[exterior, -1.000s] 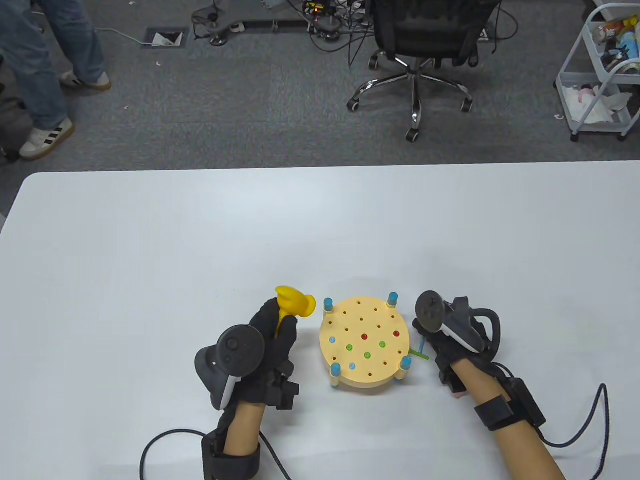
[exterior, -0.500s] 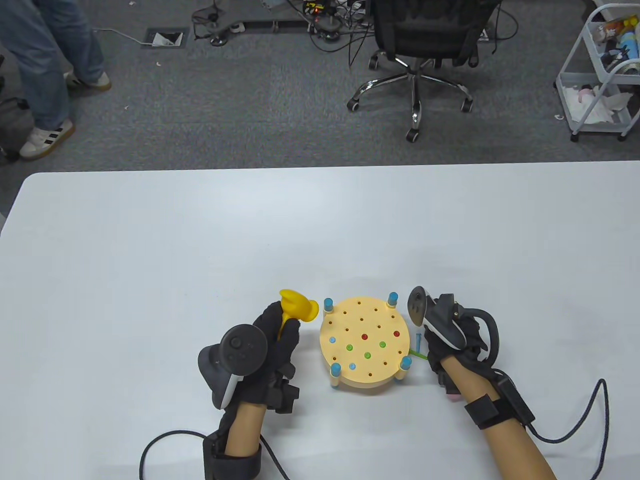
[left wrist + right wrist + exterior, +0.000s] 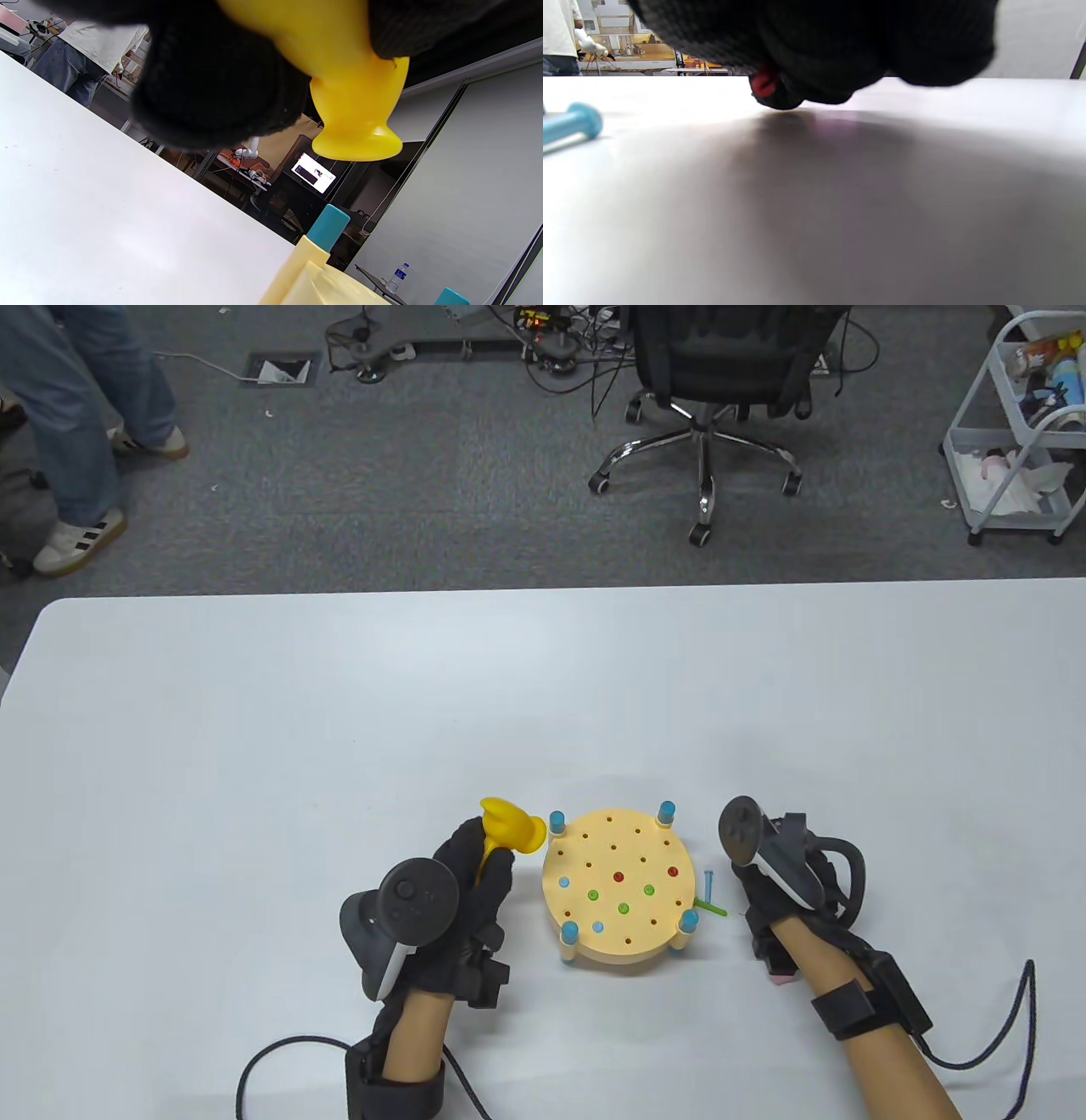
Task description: Hammer toy nails into tap bench
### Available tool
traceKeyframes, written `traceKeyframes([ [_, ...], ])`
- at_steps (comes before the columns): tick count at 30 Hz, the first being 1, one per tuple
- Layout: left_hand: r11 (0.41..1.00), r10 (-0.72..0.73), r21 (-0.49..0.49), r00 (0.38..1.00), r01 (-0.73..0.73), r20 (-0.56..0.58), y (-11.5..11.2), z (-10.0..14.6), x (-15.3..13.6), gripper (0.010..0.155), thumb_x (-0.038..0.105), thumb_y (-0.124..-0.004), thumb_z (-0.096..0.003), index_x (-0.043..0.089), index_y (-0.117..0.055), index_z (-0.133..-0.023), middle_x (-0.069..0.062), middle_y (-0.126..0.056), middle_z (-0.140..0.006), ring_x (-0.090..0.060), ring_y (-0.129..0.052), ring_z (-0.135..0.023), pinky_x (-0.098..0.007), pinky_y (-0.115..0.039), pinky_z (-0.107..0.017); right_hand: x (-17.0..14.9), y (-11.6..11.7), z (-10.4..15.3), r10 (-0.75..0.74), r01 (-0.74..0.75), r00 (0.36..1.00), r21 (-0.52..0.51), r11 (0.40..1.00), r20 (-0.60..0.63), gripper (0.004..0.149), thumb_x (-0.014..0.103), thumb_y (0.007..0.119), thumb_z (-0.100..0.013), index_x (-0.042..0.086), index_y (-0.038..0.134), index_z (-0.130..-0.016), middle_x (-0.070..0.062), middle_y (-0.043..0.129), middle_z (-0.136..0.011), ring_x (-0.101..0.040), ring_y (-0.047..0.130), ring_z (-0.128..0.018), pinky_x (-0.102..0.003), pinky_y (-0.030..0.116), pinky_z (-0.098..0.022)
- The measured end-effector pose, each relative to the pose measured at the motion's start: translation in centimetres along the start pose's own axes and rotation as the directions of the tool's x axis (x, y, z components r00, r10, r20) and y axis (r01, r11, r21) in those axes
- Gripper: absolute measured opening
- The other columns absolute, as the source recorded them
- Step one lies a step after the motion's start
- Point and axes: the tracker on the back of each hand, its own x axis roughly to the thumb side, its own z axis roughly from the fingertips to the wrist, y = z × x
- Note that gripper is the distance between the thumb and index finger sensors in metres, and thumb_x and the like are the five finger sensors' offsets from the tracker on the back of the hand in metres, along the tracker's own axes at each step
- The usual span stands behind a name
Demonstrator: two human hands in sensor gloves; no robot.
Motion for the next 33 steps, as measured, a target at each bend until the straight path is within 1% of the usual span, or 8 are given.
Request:
traceKeyframes([
  [3,1.000,-0.004,0.002,1.000,0.004,0.007,0.0,0.0,0.1,0.063,0.051,-0.071,-0.0393,0.013,-0.077,-0.089,-0.013,-0.101,-0.057,-0.025,-0.102,-0.027,-0.032,-0.082,-0.017,-1.0,-0.9,-0.1,-0.151,0.151,0.989,0.001,0.989,-0.005,0.041,0.036,0.069,-0.043,0.019,0.082,-0.078,-0.007,0.093,-0.059,-0.004,0.091,-0.029,-0.028,0.087,-0.030],
  [6,1.000,-0.007,0.003,1.000,0.007,0.012,0.0,0.0,0.1,0.063,0.051,-0.071,-0.0394,0.013,-0.077,-0.089,-0.013,-0.101,-0.057,-0.025,-0.102,-0.027,-0.032,-0.081,-0.017,-1.3,-3.6,0.7,-0.379,0.379,0.923,0.005,0.925,0.069,0.042,0.038,0.073,-0.042,0.018,0.081,-0.079,-0.005,0.094,-0.059,-0.004,0.094,-0.028,-0.028,0.088,-0.029],
  [10,1.000,-0.020,-0.004,1.000,0.020,0.023,-0.3,0.1,0.3,0.063,0.051,-0.071,-0.0393,0.013,-0.077,-0.089,-0.013,-0.101,-0.057,-0.025,-0.102,-0.027,-0.032,-0.082,-0.017,1.0,-7.9,3.5,-0.583,0.611,0.743,0.024,0.792,0.329,0.041,0.038,0.078,-0.041,0.019,0.082,-0.077,-0.004,0.095,-0.057,-0.004,0.095,-0.026,-0.027,0.089,-0.028],
  [13,0.999,-0.033,-0.016,0.999,0.033,0.030,-0.6,0.1,0.4,0.063,0.051,-0.071,-0.0394,0.013,-0.077,-0.089,-0.013,-0.101,-0.057,-0.025,-0.102,-0.027,-0.032,-0.082,-0.017,3.9,-8.9,4.4,-0.489,0.521,0.737,0.069,0.851,0.467,0.040,0.038,0.079,-0.041,0.021,0.083,-0.077,-0.003,0.096,-0.058,-0.004,0.096,-0.027,-0.027,0.089,-0.028],
  [15,0.999,-0.040,-0.025,0.998,0.041,0.038,-0.8,0.1,0.6,0.063,0.051,-0.071,-0.0397,0.013,-0.077,-0.089,-0.013,-0.101,-0.057,-0.025,-0.102,-0.027,-0.032,-0.082,-0.017,6.4,-9.1,4.2,-0.348,0.351,0.777,0.098,0.931,0.524,0.040,0.038,0.079,-0.041,0.022,0.083,-0.077,-0.003,0.096,-0.059,-0.005,0.096,-0.027,-0.027,0.089,-0.029],
  [18,0.999,-0.042,-0.026,0.998,0.043,0.046,-0.8,0.1,0.7,0.063,0.051,-0.071,-0.0396,0.013,-0.077,-0.089,-0.013,-0.101,-0.057,-0.025,-0.102,-0.027,-0.032,-0.082,-0.017,8.9,-9.2,3.7,-0.184,0.161,0.808,0.090,0.983,0.559,0.039,0.038,0.079,-0.041,0.022,0.082,-0.077,-0.003,0.096,-0.060,-0.005,0.096,-0.027,-0.028,0.088,-0.029],
  [21,0.999,-0.041,-0.030,0.998,0.042,0.050,-0.9,0.0,0.7,0.063,0.051,-0.071,-0.0397,0.013,-0.077,-0.089,-0.013,-0.101,-0.057,-0.025,-0.102,-0.027,-0.032,-0.082,-0.017,10.4,-8.9,3.5,-0.117,0.064,0.813,0.112,0.992,0.570,0.039,0.037,0.079,-0.041,0.022,0.082,-0.077,-0.003,0.096,-0.060,-0.005,0.095,-0.027,-0.028,0.088,-0.028],
  [33,0.997,-0.057,-0.045,0.996,0.060,0.062,-1.0,0.0,1.0,0.063,0.051,-0.071,-0.0396,0.013,-0.077,-0.089,-0.013,-0.101,-0.057,-0.025,-0.102,-0.027,-0.032,-0.082,-0.017,11.2,-8.0,3.6,-0.051,-0.003,0.820,0.094,0.996,0.570,0.039,0.037,0.079,-0.041,0.022,0.082,-0.077,-0.004,0.096,-0.060,-0.006,0.096,-0.027,-0.028,0.088,-0.028],
])
